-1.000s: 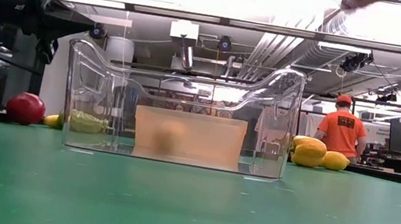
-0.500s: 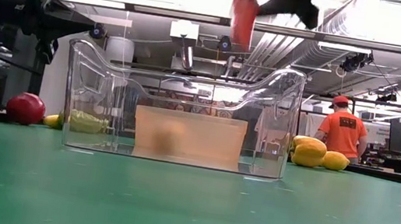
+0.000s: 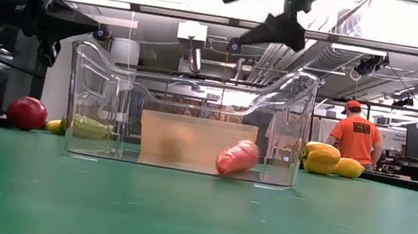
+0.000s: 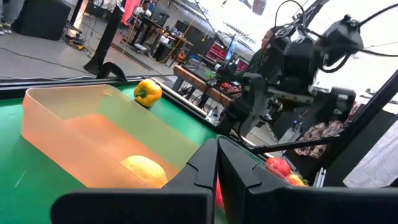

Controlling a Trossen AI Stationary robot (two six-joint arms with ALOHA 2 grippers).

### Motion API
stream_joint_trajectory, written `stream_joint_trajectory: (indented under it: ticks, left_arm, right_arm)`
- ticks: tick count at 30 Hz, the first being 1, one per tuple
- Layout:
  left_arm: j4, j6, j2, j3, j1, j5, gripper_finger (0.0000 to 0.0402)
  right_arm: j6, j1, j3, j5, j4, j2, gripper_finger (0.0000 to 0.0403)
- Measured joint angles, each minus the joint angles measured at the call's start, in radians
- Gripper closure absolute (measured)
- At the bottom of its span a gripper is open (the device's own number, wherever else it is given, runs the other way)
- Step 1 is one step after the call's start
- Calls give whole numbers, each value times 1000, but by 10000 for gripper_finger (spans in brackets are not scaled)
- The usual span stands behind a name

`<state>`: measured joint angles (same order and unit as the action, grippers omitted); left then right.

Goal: Sort produce into baskets
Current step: Put the top green cucumber into the transparent bin

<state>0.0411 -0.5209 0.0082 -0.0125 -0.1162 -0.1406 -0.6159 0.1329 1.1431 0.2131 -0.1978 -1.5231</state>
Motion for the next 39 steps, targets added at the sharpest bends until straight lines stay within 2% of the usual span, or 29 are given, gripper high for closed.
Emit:
stream_joint_trajectory:
  ticks: [5, 13, 16, 19, 21, 23, 25, 28, 31, 35, 39]
  left_arm:
    - [0, 0, 0, 0, 0, 0, 401]
    - [0, 22, 0, 0, 0, -10, 401]
    - [7, 56, 0, 0, -1, -33, 401]
    - [91, -105, 0, 0, -1, -32, 401]
    - [183, -189, 7, 0, -1, -74, 401]
    - [304, -208, 23, -2, -3, -93, 401]
    - [325, -211, 68, -46, -3, -69, 401]
    - [192, -206, 193, -167, -8, -34, 396]
    - [-45, -144, 388, -325, -36, 22, 366]
    - [-378, -50, 659, -563, -112, 28, 291]
    - [-669, 100, 910, -831, -244, 16, 206]
  right_arm:
    - [-39, -25, 0, 123, 125, 16, 71]
    - [-100, -88, 0, 131, 233, 63, 70]
    - [-79, -108, 0, 173, 262, 82, 70]
    - [-54, -123, 0, 183, 272, 107, 70]
    - [-40, -129, 0, 186, 269, 126, 70]
    - [-33, -129, 0, 187, 261, 151, 70]
    - [-16, -132, 0, 189, 257, 175, 70]
    - [49, -139, 0, 217, 236, 209, 71]
    - [122, -157, 0, 243, 214, 233, 71]
    - [166, -193, 0, 242, 158, 259, 71]
    - [206, -242, 0, 240, 89, 284, 71]
